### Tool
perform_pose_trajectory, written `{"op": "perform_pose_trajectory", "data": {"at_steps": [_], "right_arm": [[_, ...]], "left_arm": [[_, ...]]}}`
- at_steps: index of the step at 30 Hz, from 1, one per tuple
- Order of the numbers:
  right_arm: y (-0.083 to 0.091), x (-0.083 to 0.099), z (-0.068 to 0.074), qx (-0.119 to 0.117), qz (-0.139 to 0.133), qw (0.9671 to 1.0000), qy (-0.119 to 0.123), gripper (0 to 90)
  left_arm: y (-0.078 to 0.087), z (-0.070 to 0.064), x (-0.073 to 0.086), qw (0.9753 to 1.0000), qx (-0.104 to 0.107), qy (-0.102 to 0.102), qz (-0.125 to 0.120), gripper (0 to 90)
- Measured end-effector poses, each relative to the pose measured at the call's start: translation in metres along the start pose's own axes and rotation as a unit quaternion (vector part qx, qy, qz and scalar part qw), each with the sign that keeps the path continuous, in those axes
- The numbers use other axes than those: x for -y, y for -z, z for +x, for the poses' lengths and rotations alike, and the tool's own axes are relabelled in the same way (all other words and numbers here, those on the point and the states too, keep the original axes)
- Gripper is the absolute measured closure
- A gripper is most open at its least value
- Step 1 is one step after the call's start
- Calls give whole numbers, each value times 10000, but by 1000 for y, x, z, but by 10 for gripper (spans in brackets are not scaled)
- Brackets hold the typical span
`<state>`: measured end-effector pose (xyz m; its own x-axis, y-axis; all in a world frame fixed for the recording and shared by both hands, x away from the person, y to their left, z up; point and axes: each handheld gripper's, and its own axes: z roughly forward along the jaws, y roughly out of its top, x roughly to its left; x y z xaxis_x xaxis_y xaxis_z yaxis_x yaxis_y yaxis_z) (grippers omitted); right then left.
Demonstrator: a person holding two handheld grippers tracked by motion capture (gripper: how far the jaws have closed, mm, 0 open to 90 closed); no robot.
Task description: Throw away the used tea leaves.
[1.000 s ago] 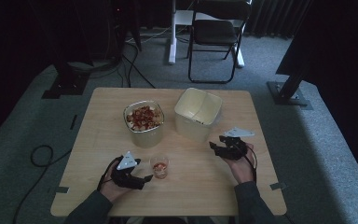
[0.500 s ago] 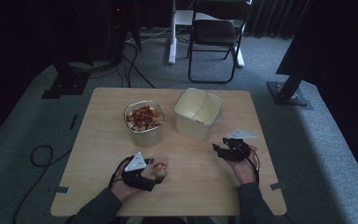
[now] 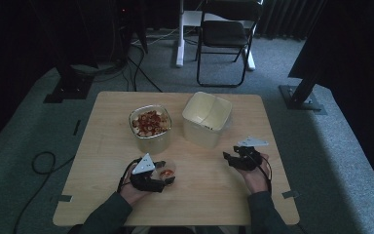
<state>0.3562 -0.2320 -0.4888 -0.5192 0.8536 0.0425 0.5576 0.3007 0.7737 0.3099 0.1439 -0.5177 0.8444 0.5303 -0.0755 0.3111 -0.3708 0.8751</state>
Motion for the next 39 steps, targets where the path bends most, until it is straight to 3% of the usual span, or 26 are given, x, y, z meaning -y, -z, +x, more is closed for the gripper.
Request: {"op": "perform_pose_trajectory", "data": {"at_steps": [6, 18, 19, 22, 23, 24, 26, 27, 28, 29, 39], "right_arm": [[0, 4, -2, 11, 43, 10000, -22, 447], [-3, 16, -4, 70, 235, 9997, 43, 447], [-5, 21, -4, 72, 292, 9995, 39, 447], [-9, 28, -3, 92, 349, 9993, 30, 448], [-9, 28, -3, 92, 349, 9993, 30, 448], [-13, 33, -1, 134, 408, 9991, 21, 448], [-16, 36, -1, 157, 430, 9989, 34, 447], [-17, 36, 0, 175, 445, 9989, 32, 447], [-17, 37, 0, 199, 442, 9988, 34, 447], [-17, 37, 0, 199, 442, 9988, 34, 447], [-24, 42, -2, 249, 380, 9989, -80, 446]], "left_arm": [[4, 3, -1, 9997, -245, -31, -58, 271], [28, 25, 4, 9969, -758, 205, -110, 282], [39, 33, 5, 9949, -947, 304, -197, 284], [51, 42, 5, 9917, -1188, 388, -284, 285], [51, 42, 5, 9917, -1188, 388, -284, 286], [59, 48, 4, 9892, -1356, 449, -317, 286], [63, 51, 4, 9882, -1411, 492, -350, 286], [72, 59, 4, 9854, -1558, 555, -395, 287], [76, 63, 5, 9844, -1590, 619, -432, 287], [76, 63, 5, 9844, -1590, 619, -432, 288], [105, 100, -2, 9704, -2181, 800, -661, 291]]}}
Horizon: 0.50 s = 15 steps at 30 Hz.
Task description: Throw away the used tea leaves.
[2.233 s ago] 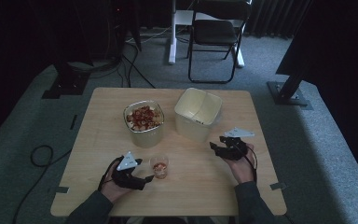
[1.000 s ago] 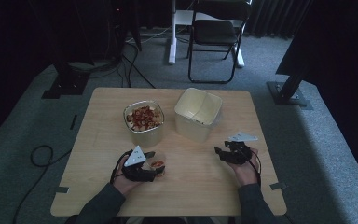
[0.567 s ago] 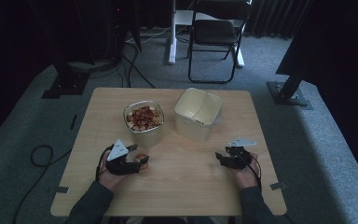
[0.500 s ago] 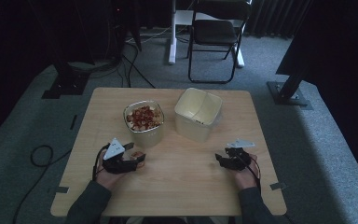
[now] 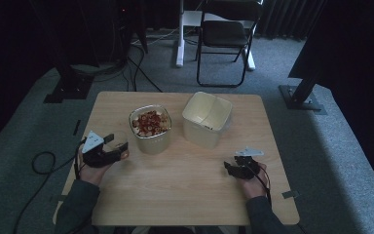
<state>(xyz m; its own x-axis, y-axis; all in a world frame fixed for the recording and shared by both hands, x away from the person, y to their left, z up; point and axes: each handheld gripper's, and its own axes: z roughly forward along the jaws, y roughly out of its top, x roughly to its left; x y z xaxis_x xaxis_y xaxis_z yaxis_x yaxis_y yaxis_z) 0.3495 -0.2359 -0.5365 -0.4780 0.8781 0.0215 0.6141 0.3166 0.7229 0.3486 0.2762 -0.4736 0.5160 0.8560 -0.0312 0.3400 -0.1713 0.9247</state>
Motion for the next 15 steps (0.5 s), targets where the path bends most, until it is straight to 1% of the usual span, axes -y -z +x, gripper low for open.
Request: {"op": "perform_pose_trajectory", "data": {"at_steps": [2, 3, 4, 9, 14, 15], "right_arm": [[-1, 1, 0, 26, 5, 10000, 4, 445], [-1, 1, 0, 26, 5, 10000, 4, 445], [-2, 1, 0, 30, 14, 10000, 20, 445], [0, 5, -2, 56, 50, 10000, 19, 444], [2, 8, -5, 97, 69, 9999, 1, 439], [2, 8, -5, 97, 69, 9999, 1, 439]], "left_arm": [[0, 7, -6, 9999, -100, -10, -44, 292], [0, 7, -6, 9999, -100, -10, -44, 293], [-1, 15, -15, 9997, -203, -34, -118, 293], [-5, 28, -34, 9990, -394, -71, -200, 296], [-8, 38, -50, 9984, -484, -23, -286, 297], [-8, 38, -50, 9984, -484, -23, -286, 298]]}}
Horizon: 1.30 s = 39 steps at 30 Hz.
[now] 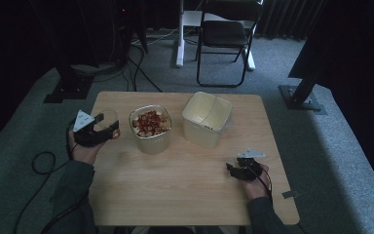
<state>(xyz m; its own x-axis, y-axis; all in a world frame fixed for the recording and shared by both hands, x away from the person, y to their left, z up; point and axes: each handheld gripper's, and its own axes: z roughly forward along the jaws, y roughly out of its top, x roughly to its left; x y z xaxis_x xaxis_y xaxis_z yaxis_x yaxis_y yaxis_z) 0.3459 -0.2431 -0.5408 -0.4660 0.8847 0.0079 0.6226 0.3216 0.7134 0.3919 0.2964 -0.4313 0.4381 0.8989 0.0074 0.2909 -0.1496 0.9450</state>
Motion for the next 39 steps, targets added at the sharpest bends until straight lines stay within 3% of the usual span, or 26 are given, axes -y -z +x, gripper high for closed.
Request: {"op": "perform_pose_trajectory", "data": {"at_steps": [3, 16, 30, 36, 37, 38, 39], "right_arm": [[-1, 1, 0, 3, 45, 10000, 10, 434], [0, 3, 1, -21, 14, 10000, 29, 425], [-1, 4, 0, -22, -42, 10000, 27, 413], [-1, 5, 1, -20, -46, 10000, 21, 408], [-1, 5, 1, -24, -53, 10000, 25, 407], [-1, 5, 1, -24, -55, 10000, 26, 407], [-1, 5, 1, -24, -56, 10000, 25, 407]], "left_arm": [[-6, 6, -14, 10000, -88, -26, -35, 300], [-23, 17, -46, 9991, -383, -192, 77, 304], [-40, 9, -62, 9958, -597, -634, 293, 306], [-46, 2, -69, 9915, -808, -937, 401, 308], [-50, -3, -73, 9876, -909, -1188, 473, 308], [-50, -3, -73, 9876, -909, -1188, 473, 308], [-52, -8, -76, 9839, -961, -1401, 550, 308]]}}
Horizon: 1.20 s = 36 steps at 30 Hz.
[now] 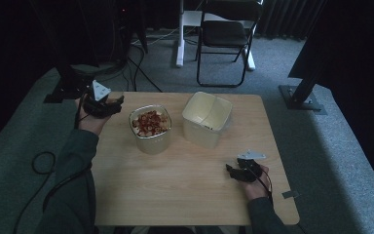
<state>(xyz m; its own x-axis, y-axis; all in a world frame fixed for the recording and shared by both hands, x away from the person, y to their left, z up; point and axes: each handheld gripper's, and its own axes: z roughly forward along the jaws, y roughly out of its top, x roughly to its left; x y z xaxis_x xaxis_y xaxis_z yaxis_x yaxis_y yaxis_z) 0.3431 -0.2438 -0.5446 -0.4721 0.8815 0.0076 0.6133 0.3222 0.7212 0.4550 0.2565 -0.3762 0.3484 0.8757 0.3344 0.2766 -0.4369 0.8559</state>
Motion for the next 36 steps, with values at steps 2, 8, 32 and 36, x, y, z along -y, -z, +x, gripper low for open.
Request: {"op": "perform_pose_trajectory", "data": {"at_steps": [2, 8, 32, 36], "right_arm": [[0, 0, 0, 1, -2, 10000, 0, 407], [0, 0, 0, 5, -15, 10000, -11, 405], [-1, 1, 1, -15, -43, 10000, 20, 404], [-1, 1, 1, -12, -47, 10000, 18, 404]], "left_arm": [[0, -2, -2, 9999, -27, -116, 29, 308], [0, -22, -13, 9954, -211, -924, 115, 310], [-2, -53, -24, 9506, -699, -2964, 597, 321], [-2, -55, -24, 9364, -786, -3337, 753, 324]]}}
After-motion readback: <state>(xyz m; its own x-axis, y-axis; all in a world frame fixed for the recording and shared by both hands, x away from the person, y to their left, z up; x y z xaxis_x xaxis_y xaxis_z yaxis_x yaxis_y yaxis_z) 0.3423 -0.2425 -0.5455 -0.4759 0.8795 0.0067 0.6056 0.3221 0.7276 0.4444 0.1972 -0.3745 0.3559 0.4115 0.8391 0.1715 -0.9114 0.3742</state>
